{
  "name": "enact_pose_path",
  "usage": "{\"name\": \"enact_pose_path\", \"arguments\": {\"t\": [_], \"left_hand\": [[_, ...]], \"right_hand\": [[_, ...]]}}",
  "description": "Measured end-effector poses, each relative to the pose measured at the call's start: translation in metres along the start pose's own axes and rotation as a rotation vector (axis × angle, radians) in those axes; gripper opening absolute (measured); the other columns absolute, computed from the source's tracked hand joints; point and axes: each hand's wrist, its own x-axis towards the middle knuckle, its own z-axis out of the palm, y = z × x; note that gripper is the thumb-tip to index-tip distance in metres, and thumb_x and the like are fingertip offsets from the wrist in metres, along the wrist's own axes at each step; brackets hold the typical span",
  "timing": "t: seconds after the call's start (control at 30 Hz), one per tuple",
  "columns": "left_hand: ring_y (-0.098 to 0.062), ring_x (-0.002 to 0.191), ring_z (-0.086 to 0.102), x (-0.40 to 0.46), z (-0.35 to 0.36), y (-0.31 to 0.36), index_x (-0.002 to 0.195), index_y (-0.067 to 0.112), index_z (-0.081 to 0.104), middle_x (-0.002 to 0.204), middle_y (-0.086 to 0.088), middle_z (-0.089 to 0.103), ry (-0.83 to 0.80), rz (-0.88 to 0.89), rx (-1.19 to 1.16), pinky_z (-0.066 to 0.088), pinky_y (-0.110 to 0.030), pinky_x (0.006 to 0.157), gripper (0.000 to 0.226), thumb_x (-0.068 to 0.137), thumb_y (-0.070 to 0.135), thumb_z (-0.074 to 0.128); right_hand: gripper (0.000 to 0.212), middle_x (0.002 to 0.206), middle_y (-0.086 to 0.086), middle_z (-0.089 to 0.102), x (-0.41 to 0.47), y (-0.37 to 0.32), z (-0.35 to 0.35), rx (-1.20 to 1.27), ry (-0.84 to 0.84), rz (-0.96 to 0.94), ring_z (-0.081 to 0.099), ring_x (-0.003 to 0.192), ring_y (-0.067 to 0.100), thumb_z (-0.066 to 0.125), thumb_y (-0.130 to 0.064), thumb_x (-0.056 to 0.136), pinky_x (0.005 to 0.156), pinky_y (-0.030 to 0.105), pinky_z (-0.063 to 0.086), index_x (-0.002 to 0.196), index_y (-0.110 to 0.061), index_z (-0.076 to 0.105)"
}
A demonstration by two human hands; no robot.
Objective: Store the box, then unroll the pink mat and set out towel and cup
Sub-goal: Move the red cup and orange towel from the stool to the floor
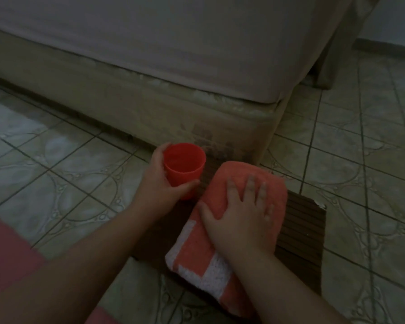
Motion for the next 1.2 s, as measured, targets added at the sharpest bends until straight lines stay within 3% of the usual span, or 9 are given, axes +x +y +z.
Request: {"name": "enact_pose_path", "arguments": {"t": [0.07,0.17,0.3,0.47,0.57,0.67,0.97,1.1,1.2], "left_hand": [[0.018,0.098,0.053,0.007,-0.019,-0.007,0.132,0.029,0.036,0.113,0.020,0.051,0.031,0.004,0.061,0.044,-0.007,0.082,0.092,0.057,0.018,0.088],[-0.006,0.103,0.055,0.012,-0.050,-0.018,0.135,0.028,0.033,0.123,0.006,0.052,0.040,-0.020,0.161,0.044,-0.018,0.080,0.096,0.057,0.023,0.088],[-0.018,0.107,0.055,0.021,-0.096,-0.042,0.134,0.030,0.034,0.126,0.000,0.051,0.089,-0.076,0.212,0.047,-0.028,0.083,0.092,0.058,0.022,0.087],[-0.022,0.107,0.055,0.030,-0.143,-0.085,0.133,0.025,0.037,0.122,0.002,0.050,0.168,-0.129,0.285,0.046,-0.030,0.081,0.089,0.060,0.017,0.086],[-0.026,0.110,0.054,0.030,-0.155,-0.114,0.134,0.019,0.038,0.126,-0.009,0.053,0.199,-0.200,0.373,0.043,-0.037,0.090,0.089,0.059,0.011,0.086],[-0.021,0.103,0.051,0.027,-0.155,-0.136,0.133,0.011,0.039,0.126,-0.017,0.055,0.224,-0.280,0.393,0.037,-0.032,0.086,0.089,0.058,0.006,0.086],[-0.037,0.112,0.055,0.034,-0.165,-0.174,0.133,0.001,0.040,0.125,-0.026,0.055,0.263,-0.413,0.466,0.042,-0.039,0.091,0.090,0.056,0.003,0.087],[-0.039,0.109,0.057,0.039,-0.179,-0.180,0.124,0.001,0.049,0.118,-0.027,0.059,0.317,-0.471,0.492,0.044,-0.041,0.085,0.077,0.057,0.005,0.086],[-0.036,0.105,0.062,0.043,-0.197,-0.187,0.110,0.002,0.060,0.108,-0.026,0.064,0.248,-0.494,0.553,0.050,-0.047,0.090,0.059,0.058,0.010,0.085]], "right_hand": [[0.085,0.162,0.007,-0.012,0.002,-0.008,0.005,0.016,-0.008,-0.004,-0.020,0.146,0.030,0.035,-0.073,0.079,0.118,0.054,-0.002,0.151,-0.034,0.010],[0.085,0.161,0.008,-0.014,0.007,-0.026,0.013,0.028,-0.017,-0.010,-0.023,0.145,0.030,0.036,-0.070,0.081,0.117,0.055,-0.005,0.151,-0.033,0.008],[0.081,0.161,0.008,-0.016,0.016,-0.056,0.026,0.062,-0.026,-0.013,-0.025,0.144,0.031,0.036,-0.067,0.084,0.115,0.054,-0.009,0.152,-0.031,0.009],[0.079,0.161,0.011,-0.013,0.023,-0.088,0.041,0.078,-0.017,-0.038,-0.024,0.144,0.032,0.037,-0.060,0.086,0.114,0.057,-0.009,0.152,-0.027,0.011],[0.077,0.161,0.011,-0.012,0.027,-0.100,0.045,0.077,-0.008,-0.036,-0.023,0.145,0.032,0.039,-0.057,0.086,0.114,0.057,-0.009,0.152,-0.026,0.013],[0.077,0.161,0.011,-0.012,0.029,-0.102,0.049,0.061,0.015,-0.032,-0.022,0.145,0.032,0.038,-0.058,0.086,0.113,0.057,-0.009,0.152,-0.027,0.013],[0.076,0.162,0.004,-0.010,0.027,-0.089,0.052,0.006,0.069,-0.030,-0.020,0.146,0.027,0.032,-0.065,0.085,0.113,0.059,-0.009,0.152,-0.034,0.011],[0.075,0.162,0.003,-0.010,0.027,-0.087,0.052,-0.016,0.058,-0.026,-0.021,0.146,0.026,0.029,-0.066,0.085,0.110,0.064,-0.010,0.151,-0.036,0.009],[0.074,0.162,0.001,-0.011,0.026,-0.087,0.051,-0.019,0.046,-0.021,-0.022,0.146,0.025,0.028,-0.066,0.085,0.109,0.067,-0.008,0.151,-0.037,0.009]]}}
